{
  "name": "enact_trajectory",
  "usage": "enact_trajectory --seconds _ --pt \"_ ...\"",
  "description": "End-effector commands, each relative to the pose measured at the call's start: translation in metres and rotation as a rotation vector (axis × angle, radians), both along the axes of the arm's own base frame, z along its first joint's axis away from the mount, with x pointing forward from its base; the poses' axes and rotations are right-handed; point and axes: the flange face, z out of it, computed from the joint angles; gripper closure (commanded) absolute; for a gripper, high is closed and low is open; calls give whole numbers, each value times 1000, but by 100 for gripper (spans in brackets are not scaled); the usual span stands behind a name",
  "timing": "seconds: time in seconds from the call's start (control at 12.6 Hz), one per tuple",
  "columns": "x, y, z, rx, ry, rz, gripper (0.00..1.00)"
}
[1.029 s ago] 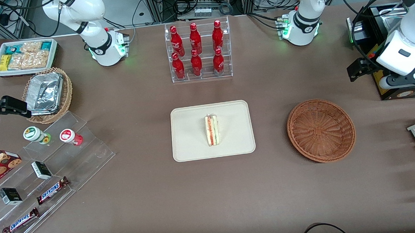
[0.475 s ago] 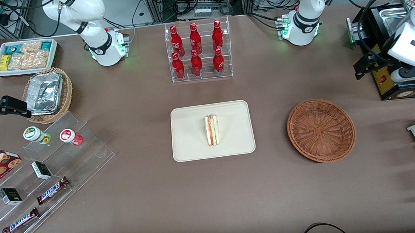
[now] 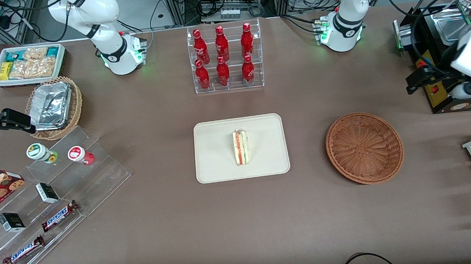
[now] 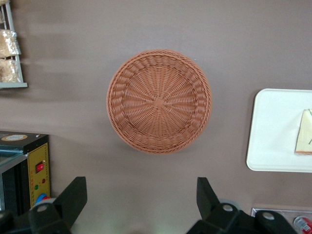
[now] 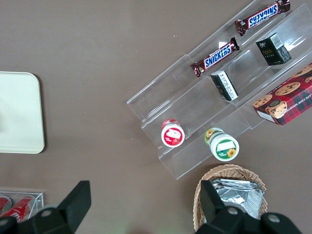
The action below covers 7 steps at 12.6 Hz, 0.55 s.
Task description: Place sandwich from basket to tray
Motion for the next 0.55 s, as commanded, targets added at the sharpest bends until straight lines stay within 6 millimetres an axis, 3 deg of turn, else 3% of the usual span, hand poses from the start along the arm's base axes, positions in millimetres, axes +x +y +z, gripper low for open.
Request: enact_trajectory --seconds 0.0,0.47 --pt "3 7 11 -19 -2 3 1" --pt "9 2 11 -16 -7 -68 1"
